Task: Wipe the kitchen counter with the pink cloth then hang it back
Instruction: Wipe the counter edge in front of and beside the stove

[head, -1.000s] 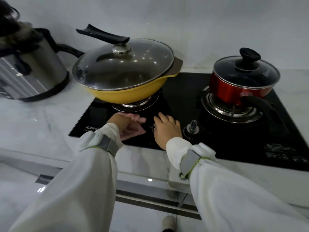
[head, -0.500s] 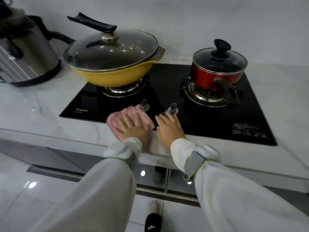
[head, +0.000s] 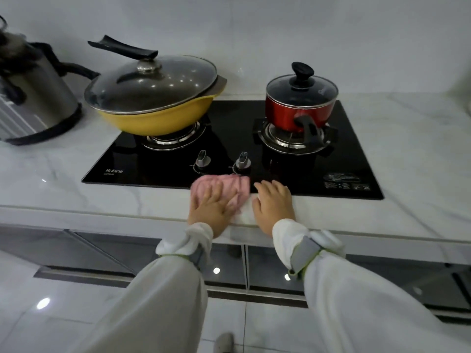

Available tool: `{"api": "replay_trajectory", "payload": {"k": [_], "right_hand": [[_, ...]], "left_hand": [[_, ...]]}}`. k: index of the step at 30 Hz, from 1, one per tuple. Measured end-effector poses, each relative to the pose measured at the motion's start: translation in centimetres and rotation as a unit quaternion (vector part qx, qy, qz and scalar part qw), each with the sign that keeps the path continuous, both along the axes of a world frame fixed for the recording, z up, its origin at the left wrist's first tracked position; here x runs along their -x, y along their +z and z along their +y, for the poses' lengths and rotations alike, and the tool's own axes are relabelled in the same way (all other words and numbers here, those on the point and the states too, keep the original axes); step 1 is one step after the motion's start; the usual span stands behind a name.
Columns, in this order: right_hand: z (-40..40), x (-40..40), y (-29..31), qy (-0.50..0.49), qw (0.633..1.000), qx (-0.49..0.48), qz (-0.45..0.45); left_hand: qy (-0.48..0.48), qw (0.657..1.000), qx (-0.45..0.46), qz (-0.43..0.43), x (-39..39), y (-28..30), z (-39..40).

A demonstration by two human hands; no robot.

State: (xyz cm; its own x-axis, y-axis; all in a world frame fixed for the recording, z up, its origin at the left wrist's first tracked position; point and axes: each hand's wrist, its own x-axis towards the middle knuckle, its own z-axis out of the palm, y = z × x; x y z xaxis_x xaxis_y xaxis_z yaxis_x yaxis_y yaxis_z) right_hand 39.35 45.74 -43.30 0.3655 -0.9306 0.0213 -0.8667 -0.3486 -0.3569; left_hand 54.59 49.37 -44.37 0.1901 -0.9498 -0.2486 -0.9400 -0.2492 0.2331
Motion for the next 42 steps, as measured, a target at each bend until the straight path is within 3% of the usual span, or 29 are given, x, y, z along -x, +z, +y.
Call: {"api": "replay_trajectory", "payload": {"k": [3,6,9,12,17,22,34,39,42], "right_hand": [[0.2,0.2,-0.4,0.013,1.0,0.002,0.02],[0.4,1.3,-0.8,-0.006,1.0,0.002,0.01],[0.7,3.1,-1.1,-0.046,0.998,0.014,-0.029],[0.8,5.6,-1.7,-0.114,0.986,0.087,-0.09],[0.7,7.2,-1.8,-0.197,0.974,0.098,-0.059],[0.4,2.3,-1.2,-0.124,0.989,0.075,-0.023],[1.4,-20.0,-0.6,0.072,0.997,0.021,0.013],[1.8,-27.9,-0.7,0.082,0.997,-0.006,0.0],[1.2,-29.4,-0.1,0.052,0.998,0.012,0.038]], "left_hand": [[0.172,0.985,0.03,0.013,-0.7,-0.5,0.4],[0.184,0.982,0.039,0.001,3.4,-0.6,-0.3],[0.08,0.995,0.052,-0.013,8.4,-0.8,-0.4],[-0.079,0.995,0.045,-0.042,12.5,-0.9,-0.7],[-0.235,0.97,0.025,-0.06,13.2,-0.5,-1.9],[-0.186,0.98,0.011,-0.073,7.5,-0.2,-1.9],[-0.054,0.992,-0.035,-0.104,-16.7,0.2,0.1],[0.062,0.994,-0.027,-0.087,-29.3,-0.5,0.5],[0.127,0.99,-0.006,-0.068,-33.7,-0.5,1.0]]}}
